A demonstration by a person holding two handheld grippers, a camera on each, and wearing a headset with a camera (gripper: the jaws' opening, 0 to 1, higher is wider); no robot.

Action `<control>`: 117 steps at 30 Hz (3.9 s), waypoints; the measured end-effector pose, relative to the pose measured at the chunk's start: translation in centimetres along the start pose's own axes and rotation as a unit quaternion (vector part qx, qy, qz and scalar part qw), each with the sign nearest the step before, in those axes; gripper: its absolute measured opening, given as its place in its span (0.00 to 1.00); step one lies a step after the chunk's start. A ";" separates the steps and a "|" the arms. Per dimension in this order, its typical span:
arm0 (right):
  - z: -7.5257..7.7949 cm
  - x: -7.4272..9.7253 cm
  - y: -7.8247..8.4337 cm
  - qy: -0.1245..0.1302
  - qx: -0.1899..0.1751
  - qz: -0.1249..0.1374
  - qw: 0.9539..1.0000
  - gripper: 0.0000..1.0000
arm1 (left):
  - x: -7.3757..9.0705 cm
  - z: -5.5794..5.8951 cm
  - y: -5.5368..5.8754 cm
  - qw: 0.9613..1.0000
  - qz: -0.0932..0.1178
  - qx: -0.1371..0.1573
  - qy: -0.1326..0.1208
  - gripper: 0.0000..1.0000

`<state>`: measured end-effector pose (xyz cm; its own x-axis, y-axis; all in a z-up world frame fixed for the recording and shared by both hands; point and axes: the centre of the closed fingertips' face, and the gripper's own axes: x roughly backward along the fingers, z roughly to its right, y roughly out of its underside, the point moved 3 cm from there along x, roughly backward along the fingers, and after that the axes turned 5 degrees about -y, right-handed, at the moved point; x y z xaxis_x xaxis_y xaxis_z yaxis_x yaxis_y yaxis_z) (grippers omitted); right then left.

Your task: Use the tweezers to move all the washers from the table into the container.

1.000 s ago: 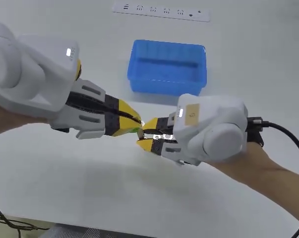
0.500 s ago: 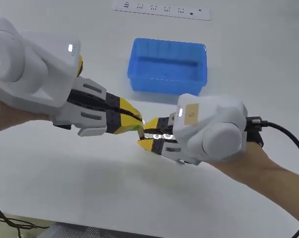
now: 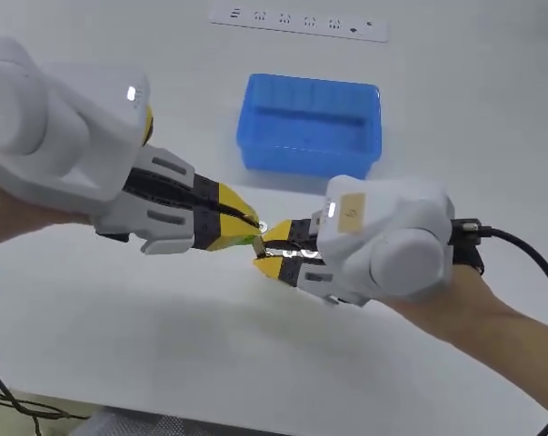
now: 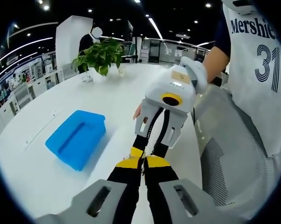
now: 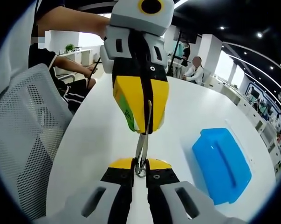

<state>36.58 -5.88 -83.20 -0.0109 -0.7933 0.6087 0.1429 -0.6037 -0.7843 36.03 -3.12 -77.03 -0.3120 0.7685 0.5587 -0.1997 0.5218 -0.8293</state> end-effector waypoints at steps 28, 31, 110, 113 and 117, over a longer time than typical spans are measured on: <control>2.4 4.7 -3.8 0.053 0.025 0.031 0.998 0.10 | 2.1 -1.0 -5.8 0.999 0.011 -0.051 -0.002 0.06; 2.9 5.3 -4.2 0.061 0.028 0.035 0.997 0.10 | 2.2 -1.3 -6.9 0.998 0.018 -0.060 0.002 0.06; 17.1 1.4 2.3 0.066 0.001 -0.003 0.998 0.12 | -6.0 -15.4 -5.6 0.996 0.006 -0.082 0.016 0.06; 17.0 1.9 1.7 0.070 0.000 0.003 0.998 0.12 | -5.5 -15.2 -6.2 0.996 0.012 -0.087 0.014 0.06; 16.9 2.6 1.2 0.075 -0.003 0.013 0.997 0.12 | -4.7 -14.7 -7.2 0.995 0.020 -0.094 0.014 0.06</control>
<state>53.49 -7.33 -80.56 -0.1553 -0.8112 0.5637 0.1401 -0.5830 -0.8003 52.56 -5.06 -73.57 -0.2888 0.7989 0.5276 -0.0101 0.5485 -0.8361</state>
